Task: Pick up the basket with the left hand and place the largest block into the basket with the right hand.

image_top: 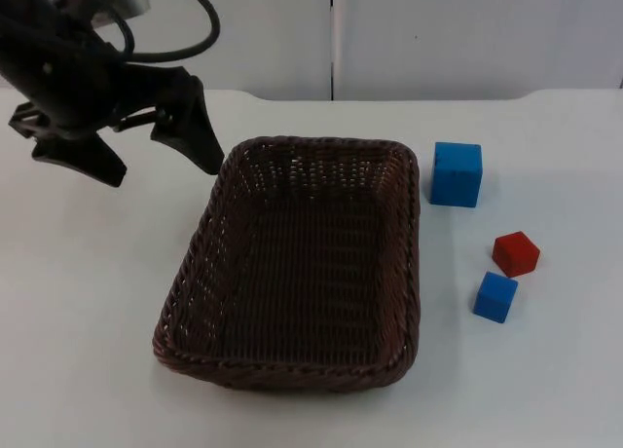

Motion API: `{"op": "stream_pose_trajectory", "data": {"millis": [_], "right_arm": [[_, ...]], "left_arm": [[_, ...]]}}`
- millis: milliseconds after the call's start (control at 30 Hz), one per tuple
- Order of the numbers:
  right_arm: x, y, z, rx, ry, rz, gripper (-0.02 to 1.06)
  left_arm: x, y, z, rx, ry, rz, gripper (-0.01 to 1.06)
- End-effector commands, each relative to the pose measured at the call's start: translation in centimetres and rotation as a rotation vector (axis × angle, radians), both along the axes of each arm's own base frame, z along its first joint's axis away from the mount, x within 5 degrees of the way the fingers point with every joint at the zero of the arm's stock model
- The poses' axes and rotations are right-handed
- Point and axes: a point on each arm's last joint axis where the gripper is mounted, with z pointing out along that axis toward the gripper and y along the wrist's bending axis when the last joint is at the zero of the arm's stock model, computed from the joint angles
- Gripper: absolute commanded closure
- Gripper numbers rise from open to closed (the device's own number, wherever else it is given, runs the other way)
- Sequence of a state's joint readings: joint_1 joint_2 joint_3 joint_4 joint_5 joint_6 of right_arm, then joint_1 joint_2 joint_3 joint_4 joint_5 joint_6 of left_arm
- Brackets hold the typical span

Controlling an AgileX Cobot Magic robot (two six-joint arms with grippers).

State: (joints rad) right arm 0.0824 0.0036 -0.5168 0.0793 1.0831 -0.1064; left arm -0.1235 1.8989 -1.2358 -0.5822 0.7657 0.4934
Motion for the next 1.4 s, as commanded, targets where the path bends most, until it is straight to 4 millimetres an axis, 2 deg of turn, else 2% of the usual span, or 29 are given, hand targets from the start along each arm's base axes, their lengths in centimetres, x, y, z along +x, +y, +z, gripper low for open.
{"op": "stream_pose_trajectory", "data": {"millis": [0, 233, 400, 800, 1200, 1367], "right_arm": [[0.0, 0.0, 0.0, 0.0, -0.007, -0.006, -0.01], [0.0, 0.0, 0.0, 0.002, -0.007, -0.008, -0.01], [0.0, 0.0, 0.0, 0.001, -0.007, -0.013, -0.01], [0.0, -0.1, 0.0, 0.003, -0.006, -0.016, -0.01], [0.0, -0.1, 0.0, 0.003, -0.006, -0.016, -0.01], [0.0, -0.1, 0.0, 0.0, -0.006, -0.025, -0.01]], "left_arm": [[0.6, -0.3, -0.7, -0.001, 0.016, -0.007, 0.06], [1.3, -0.3, -2.7, 0.008, 0.046, 0.003, 0.06], [1.6, -1.8, -4.3, 0.032, 0.029, -0.014, 0.06], [3.3, -3.4, -6.5, 0.055, 0.057, -0.007, 0.06], [3.2, -3.6, -8.9, 0.067, 0.108, -0.013, 0.06], [3.1, -3.8, -9.0, 0.069, 0.115, -0.02, 0.06]]}}
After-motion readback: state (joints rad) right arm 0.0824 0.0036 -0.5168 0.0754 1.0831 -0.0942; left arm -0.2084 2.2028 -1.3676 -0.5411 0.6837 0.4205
